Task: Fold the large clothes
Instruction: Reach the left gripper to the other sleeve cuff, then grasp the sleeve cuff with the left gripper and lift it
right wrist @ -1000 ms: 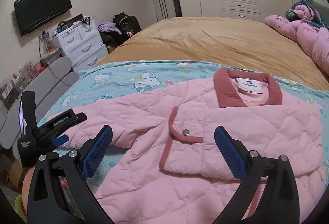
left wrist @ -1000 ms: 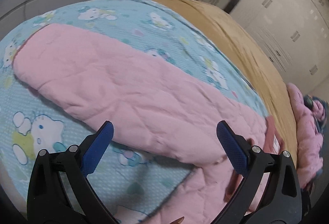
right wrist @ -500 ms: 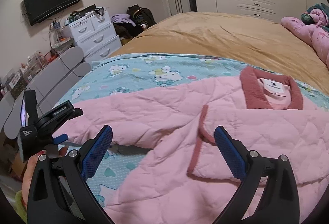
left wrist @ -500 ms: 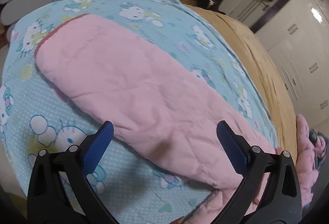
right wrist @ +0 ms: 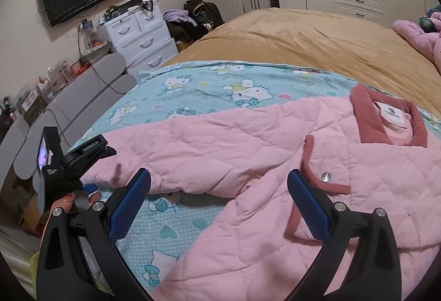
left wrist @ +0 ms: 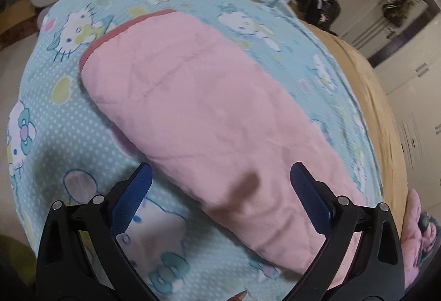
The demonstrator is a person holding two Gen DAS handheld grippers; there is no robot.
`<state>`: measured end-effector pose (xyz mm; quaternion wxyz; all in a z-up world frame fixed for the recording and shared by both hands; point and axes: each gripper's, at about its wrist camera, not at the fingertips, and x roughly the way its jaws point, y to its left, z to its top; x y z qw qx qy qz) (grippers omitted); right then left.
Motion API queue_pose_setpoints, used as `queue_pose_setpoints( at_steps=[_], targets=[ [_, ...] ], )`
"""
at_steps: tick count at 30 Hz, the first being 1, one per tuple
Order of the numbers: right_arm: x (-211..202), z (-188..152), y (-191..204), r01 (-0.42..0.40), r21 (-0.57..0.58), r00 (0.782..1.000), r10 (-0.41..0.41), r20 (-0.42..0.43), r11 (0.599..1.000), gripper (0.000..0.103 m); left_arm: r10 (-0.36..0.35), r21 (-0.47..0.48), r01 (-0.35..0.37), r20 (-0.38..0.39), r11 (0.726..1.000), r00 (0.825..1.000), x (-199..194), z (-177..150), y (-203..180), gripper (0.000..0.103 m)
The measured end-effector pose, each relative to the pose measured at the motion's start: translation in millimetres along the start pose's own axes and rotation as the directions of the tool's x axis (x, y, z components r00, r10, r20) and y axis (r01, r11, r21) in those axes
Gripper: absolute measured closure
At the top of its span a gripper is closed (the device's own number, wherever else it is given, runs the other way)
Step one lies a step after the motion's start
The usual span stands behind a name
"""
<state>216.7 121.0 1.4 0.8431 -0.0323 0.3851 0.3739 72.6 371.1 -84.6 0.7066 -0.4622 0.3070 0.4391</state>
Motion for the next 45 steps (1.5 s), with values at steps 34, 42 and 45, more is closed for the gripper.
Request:
queue_pose_setpoints(
  at_steps=[34, 42, 45],
  targets=[
    [-78, -64, -125, 0.107, 0.346, 0.991, -0.129, 0.042, 0.932, 0.004, -0.594, 0.333, 0.503, 0.282, 0.797, 0.754, -141, -6, -84, 0.091],
    [-113, -83, -161, 0.134, 0.418, 0.981, -0.181, 0.073, 0.898, 0.004, -0.718, 0.469, 0.581, 0.188, 0.665, 0.670, -172, -47, -130, 0.092],
    [-124, -89, -175, 0.137, 0.451, 0.977, -0.197, 0.087, 0.882, 0.004, -0.748, 0.508, 0.598, 0.151, 0.620, 0.646, -179, -64, -143, 0.092]
  ],
)
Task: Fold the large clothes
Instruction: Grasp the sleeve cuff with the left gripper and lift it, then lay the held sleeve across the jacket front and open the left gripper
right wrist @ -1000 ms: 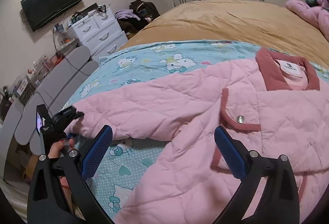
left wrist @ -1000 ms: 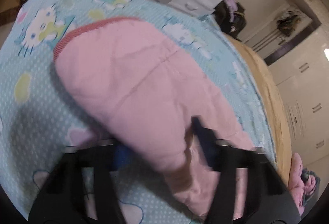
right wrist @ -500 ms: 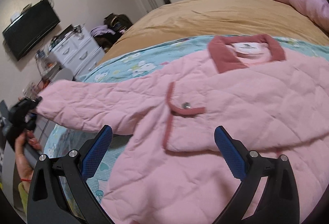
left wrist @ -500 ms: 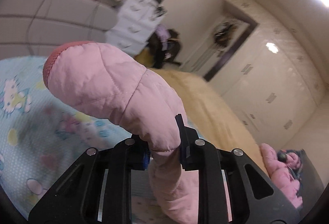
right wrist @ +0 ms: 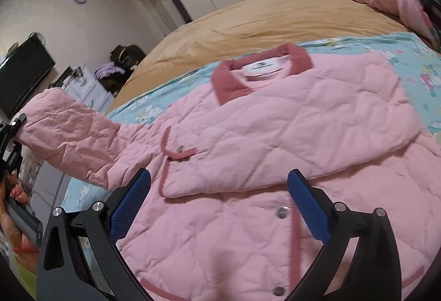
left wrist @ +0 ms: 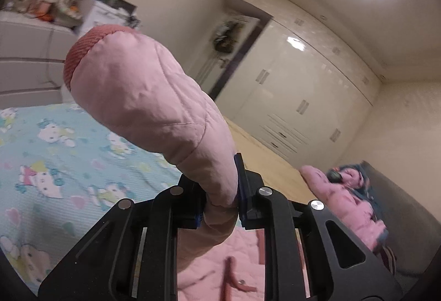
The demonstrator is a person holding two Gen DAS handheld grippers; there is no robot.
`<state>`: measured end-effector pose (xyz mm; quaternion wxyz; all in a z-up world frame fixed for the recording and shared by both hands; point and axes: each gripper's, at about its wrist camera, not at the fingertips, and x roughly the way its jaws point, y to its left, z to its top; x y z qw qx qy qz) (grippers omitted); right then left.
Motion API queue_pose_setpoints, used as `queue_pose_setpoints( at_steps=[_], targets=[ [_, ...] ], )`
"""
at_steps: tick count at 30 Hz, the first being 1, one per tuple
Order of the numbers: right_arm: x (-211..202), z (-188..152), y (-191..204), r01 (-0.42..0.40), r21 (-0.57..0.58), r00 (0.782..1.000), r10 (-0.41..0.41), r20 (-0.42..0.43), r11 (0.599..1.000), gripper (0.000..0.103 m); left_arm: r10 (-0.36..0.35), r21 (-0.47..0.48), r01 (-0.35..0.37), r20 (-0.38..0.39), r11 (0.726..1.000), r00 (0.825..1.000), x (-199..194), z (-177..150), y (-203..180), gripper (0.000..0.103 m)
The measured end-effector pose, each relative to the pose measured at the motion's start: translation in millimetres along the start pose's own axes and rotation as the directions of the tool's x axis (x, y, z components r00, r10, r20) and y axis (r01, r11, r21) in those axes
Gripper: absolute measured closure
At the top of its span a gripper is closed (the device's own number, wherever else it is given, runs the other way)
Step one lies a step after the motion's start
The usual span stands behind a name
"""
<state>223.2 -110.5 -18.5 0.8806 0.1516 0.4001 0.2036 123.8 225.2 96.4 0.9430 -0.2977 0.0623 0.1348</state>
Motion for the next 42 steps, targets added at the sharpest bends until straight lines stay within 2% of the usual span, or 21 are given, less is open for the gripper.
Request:
queue_pose_setpoints(
  at_steps=[6, 10, 14, 20, 24, 30, 37, 39, 42],
  targets=[
    [-14, 2, -32, 0.015, 0.078, 0.999, -0.019, 0.050, 0.997, 0.004, -0.072, 0.079, 0.074, -0.028, 0.994, 0.997, 7, -13, -31, 0.092],
    [-21, 5, -53, 0.011, 0.141, 0.996, -0.024, 0.089, 0.990, 0.004, -0.126, 0.093, 0.132, -0.068, 0.987, 0.990, 13, -23, -45, 0.092],
    [-25, 15, -72, 0.006, 0.203, 0.993, -0.031, 0.116, 0.979, 0.004, -0.211, 0.113, 0.226, -0.127, 0.968, 0.969, 19, -40, -65, 0.092],
    [-32, 16, -102, 0.016, 0.270, 0.986, -0.060, 0.157, 0.963, 0.004, -0.289, 0.145, 0.321, -0.207, 0.936, 0.935, 32, -70, -89, 0.093],
    [-32, 11, -124, 0.019, 0.330, 0.985, -0.073, 0.153, 0.944, 0.004, -0.325, 0.163, 0.378, -0.279, 0.911, 0.903, 43, -93, -105, 0.093],
    [-48, 8, -153, 0.015, 0.409, 0.974, -0.105, 0.199, 0.912, 0.004, -0.341, 0.185, 0.445, -0.415, 0.876, 0.843, 61, -140, -127, 0.093],
    [-66, 2, -187, 0.008, 0.505, 0.961, -0.146, 0.234, 0.863, 0.004, -0.286, 0.263, 0.497, -0.565, 0.827, 0.774, 74, -206, -152, 0.093],
    [-67, 0, -195, 0.003, 0.527, 0.962, -0.145, 0.230, 0.850, 0.004, -0.249, 0.299, 0.513, -0.615, 0.805, 0.748, 76, -230, -159, 0.093],
    [-70, -2, -204, -0.013, 0.551, 0.962, -0.139, 0.233, 0.834, 0.004, -0.205, 0.352, 0.534, -0.656, 0.768, 0.727, 74, -257, -167, 0.092]
  ],
)
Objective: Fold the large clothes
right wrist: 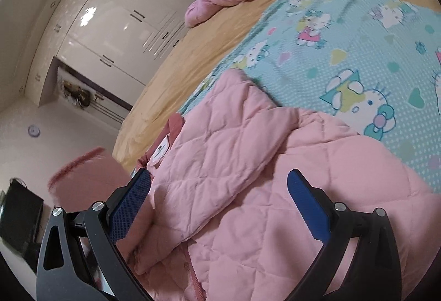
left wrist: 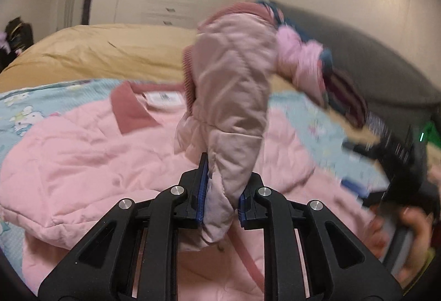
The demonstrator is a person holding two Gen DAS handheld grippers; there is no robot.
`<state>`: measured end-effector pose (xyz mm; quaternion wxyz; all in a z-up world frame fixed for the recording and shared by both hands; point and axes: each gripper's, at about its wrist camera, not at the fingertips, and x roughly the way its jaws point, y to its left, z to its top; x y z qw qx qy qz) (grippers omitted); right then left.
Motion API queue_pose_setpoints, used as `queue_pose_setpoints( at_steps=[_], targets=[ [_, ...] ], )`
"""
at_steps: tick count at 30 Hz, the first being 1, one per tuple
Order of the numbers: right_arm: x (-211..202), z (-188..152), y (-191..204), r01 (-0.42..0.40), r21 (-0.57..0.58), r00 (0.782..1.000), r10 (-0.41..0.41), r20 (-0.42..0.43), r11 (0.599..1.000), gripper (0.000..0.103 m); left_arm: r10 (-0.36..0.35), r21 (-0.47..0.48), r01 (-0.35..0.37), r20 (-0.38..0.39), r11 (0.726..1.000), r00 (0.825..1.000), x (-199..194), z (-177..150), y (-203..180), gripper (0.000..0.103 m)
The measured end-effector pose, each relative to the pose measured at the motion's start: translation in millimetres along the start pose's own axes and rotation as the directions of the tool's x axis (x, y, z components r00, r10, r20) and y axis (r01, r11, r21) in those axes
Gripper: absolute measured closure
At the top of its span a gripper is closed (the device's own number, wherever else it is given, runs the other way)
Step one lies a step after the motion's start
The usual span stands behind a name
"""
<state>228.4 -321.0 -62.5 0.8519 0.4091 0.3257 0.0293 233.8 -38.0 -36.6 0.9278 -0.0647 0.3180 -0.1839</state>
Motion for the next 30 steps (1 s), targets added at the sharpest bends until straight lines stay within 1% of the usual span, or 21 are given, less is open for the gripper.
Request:
queue_pose_setpoints(
  at_steps=[4, 8, 10, 11, 12, 13, 14, 17, 18, 19, 20, 22, 23, 24, 27, 29, 30],
  targets=[
    [-2, 5, -9, -0.009, 0.034, 1.000, 0.009, 0.004, 0.999, 0.004, 0.019, 0.074, -0.014, -0.062, 0.997, 0.998, 20, -16, -16, 0.090],
    [-3, 6, -18, -0.028, 0.076, 1.000, 0.029, -0.006, 0.997, 0.004, 0.052, 0.134, -0.037, -0.115, 0.990, 0.992, 30, -27, -24, 0.086],
    [-1, 6, -23, -0.049, 0.107, 0.998, 0.051, -0.022, 0.993, 0.004, 0.061, 0.161, -0.039, -0.133, 0.986, 0.989, 31, -29, -27, 0.080],
    [-1, 6, -26, -0.057, 0.121, 0.998, 0.061, -0.029, 0.991, 0.004, 0.059, 0.167, -0.034, -0.145, 0.985, 0.988, 30, -27, -28, 0.066],
    [1, 6, -28, -0.079, 0.145, 0.995, 0.086, -0.045, 0.986, 0.004, 0.044, 0.165, -0.017, -0.163, 0.986, 0.986, 30, -29, -29, 0.039],
    [4, 5, -29, -0.093, 0.158, 0.993, 0.104, -0.061, 0.983, 0.004, 0.022, 0.148, 0.005, -0.180, 0.989, 0.983, 31, -31, -28, 0.026],
    [6, 4, -27, -0.110, 0.160, 0.989, 0.124, -0.079, 0.981, 0.004, 0.017, 0.137, 0.008, -0.184, 0.990, 0.983, 30, -31, -28, 0.021],
    [13, 0, -20, -0.191, 0.167, 0.969, 0.212, -0.122, 0.967, 0.004, 0.013, 0.147, 0.021, -0.227, 0.989, 0.974, 32, -35, -30, 0.021],
    [17, -3, -17, -0.220, 0.178, 0.958, 0.247, -0.146, 0.959, 0.004, 0.011, 0.151, 0.025, -0.232, 0.988, 0.973, 31, -34, -32, 0.021],
    [20, -6, -13, -0.241, 0.178, 0.949, 0.270, -0.163, 0.954, 0.004, -0.013, 0.142, 0.049, -0.245, 0.989, 0.969, 28, -34, -32, 0.016],
    [22, -7, -10, -0.250, 0.175, 0.944, 0.280, -0.174, 0.952, 0.004, -0.045, 0.127, 0.080, -0.262, 0.989, 0.964, 25, -33, -32, 0.009],
    [27, -11, -4, -0.265, 0.162, 0.932, 0.295, -0.208, 0.951, 0.004, -0.127, 0.094, 0.159, -0.287, 0.983, 0.949, 17, -30, -34, 0.009],
    [28, -12, -2, -0.273, 0.160, 0.927, 0.304, -0.220, 0.949, 0.004, -0.152, 0.091, 0.186, -0.296, 0.978, 0.943, 15, -31, -34, 0.009],
    [31, -14, 1, -0.284, 0.158, 0.919, 0.315, -0.237, 0.946, 0.004, -0.167, 0.100, 0.204, -0.296, 0.974, 0.941, 11, -31, -34, 0.009],
    [37, -20, 4, -0.287, 0.156, 0.907, 0.321, -0.273, 0.945, 0.004, -0.113, 0.123, 0.149, -0.263, 0.981, 0.958, 1, -26, -25, 0.009],
    [42, -24, 6, -0.265, 0.132, 0.907, 0.294, -0.303, 0.955, 0.004, -0.106, 0.093, 0.128, -0.214, 0.987, 0.971, -9, -14, -9, 0.009],
    [45, -26, 9, -0.247, 0.101, 0.908, 0.266, -0.323, 0.964, 0.004, -0.101, 0.065, 0.114, -0.181, 0.991, 0.978, -15, -6, 3, 0.009]
  ],
)
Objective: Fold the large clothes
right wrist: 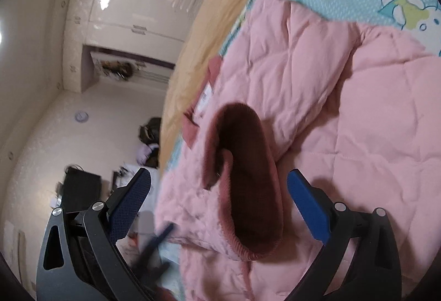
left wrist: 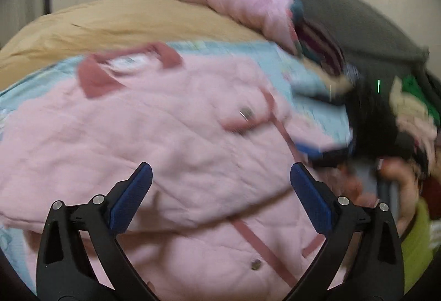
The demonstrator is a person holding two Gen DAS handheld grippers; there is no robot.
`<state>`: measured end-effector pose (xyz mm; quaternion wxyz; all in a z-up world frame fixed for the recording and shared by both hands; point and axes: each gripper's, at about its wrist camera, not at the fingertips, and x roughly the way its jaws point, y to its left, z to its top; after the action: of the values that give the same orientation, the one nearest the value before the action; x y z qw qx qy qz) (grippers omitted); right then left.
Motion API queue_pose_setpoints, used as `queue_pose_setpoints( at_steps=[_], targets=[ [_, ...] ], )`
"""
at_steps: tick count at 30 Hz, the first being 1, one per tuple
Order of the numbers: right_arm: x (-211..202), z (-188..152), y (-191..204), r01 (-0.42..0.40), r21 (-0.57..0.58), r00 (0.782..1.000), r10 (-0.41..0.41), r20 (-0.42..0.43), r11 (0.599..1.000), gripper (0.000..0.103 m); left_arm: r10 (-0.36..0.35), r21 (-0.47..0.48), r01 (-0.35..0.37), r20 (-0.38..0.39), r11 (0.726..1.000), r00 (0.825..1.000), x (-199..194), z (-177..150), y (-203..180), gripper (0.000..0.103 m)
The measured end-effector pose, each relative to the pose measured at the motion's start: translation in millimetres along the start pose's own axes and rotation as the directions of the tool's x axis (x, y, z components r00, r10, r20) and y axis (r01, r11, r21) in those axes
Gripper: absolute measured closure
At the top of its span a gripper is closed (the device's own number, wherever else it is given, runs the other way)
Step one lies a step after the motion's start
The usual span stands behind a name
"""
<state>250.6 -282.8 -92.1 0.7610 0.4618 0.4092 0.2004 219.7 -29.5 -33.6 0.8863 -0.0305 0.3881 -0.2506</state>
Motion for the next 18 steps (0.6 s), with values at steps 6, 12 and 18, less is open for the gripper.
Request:
queue_pose_setpoints(
  at_steps=[6, 12, 18],
  targets=[
    [20, -21, 22, 0.099, -0.153, 0.992, -0.110, -0.067, 0.983, 0.006, 0.204, -0.302, -0.158, 0.128, 0.940, 0.971, -52, 17, 102, 0.009],
    [21, -36, 28, 0.155, -0.189, 0.985, -0.167, -0.048, 0.970, 0.058, 0.384, -0.500, -0.274, 0.131, 0.822, 0.914, -94, 7, 172, 0.009],
    [10, -40, 57, 0.191, -0.337, 0.981, -0.186, 0.045, 0.922, 0.088, 0.400, -0.591, -0.240, 0.154, 0.770, 0.903, -114, 1, 200, 0.009]
  ],
)
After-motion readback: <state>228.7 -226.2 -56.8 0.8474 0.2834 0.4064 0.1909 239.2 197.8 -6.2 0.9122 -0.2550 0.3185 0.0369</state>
